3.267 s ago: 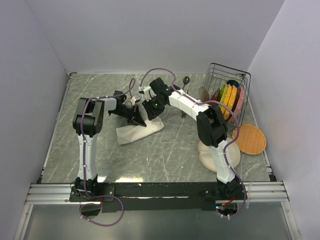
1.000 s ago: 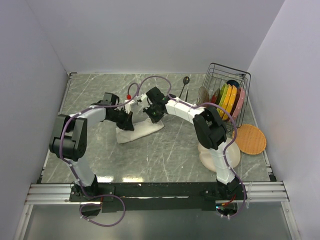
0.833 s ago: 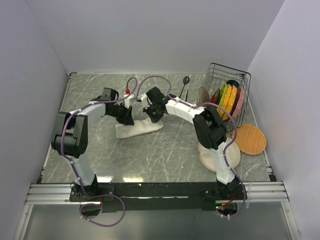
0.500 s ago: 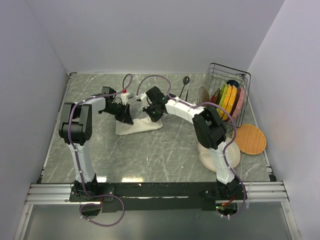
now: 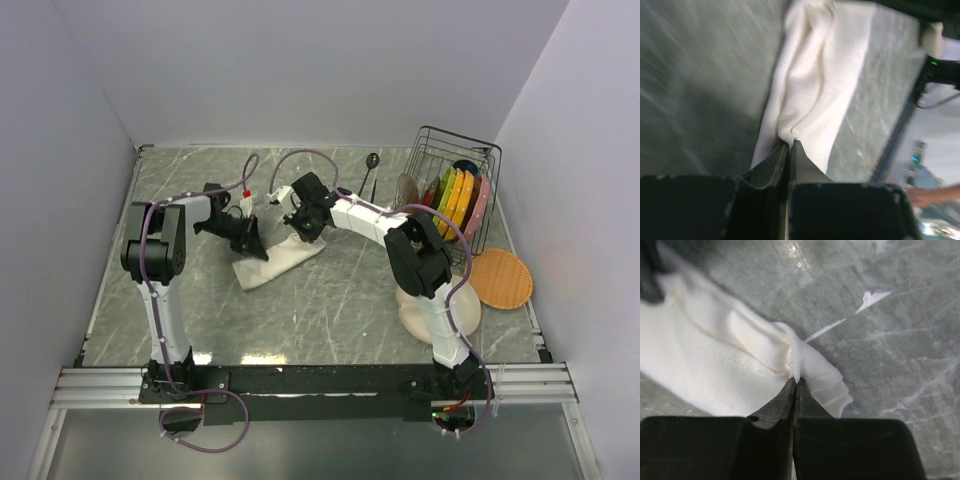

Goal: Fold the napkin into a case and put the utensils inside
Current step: Smooth out the smaller rectangle-folded napkin at the center of the board.

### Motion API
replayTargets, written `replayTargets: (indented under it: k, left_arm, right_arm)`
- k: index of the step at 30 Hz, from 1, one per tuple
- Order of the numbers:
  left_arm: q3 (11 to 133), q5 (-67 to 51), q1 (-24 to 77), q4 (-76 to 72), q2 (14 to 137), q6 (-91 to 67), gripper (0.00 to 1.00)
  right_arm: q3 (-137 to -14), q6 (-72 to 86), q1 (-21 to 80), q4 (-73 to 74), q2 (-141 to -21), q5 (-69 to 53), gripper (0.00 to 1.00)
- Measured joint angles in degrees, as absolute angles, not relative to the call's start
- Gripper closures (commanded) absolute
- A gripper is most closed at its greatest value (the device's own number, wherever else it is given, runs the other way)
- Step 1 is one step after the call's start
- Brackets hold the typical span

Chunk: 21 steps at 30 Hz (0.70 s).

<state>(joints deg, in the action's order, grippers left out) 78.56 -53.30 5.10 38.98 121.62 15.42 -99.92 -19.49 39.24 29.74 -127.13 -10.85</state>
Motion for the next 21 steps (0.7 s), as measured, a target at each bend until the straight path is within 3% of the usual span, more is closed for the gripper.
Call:
replayTargets:
  k: [8, 13, 16, 21]
  left_arm:
    - [69.5, -57.7, 5.0, 39.4, 119.3, 9.8, 0.99]
    - [69.5, -58.3, 4.5, 39.3, 120.2, 7.3, 0.99]
    - [70.0, -59.5, 4.0, 39.8, 121.3, 6.2, 0.99]
    - [70.9, -61.3, 3.3, 41.1, 123.3, 5.2, 0.99]
  right_arm:
    - [-95.4, -24.2, 40.6, 23.0, -125.6, -14.2, 1.00]
    - [-95.9, -24.7, 40.8, 23.2, -125.6, -14.1, 0.71]
    - [-98.7, -23.4, 40.8, 25.1, -126.1, -13.2, 0.60]
    - [-106.4, -19.9, 40.4, 29.9, -126.1, -14.3, 0.57]
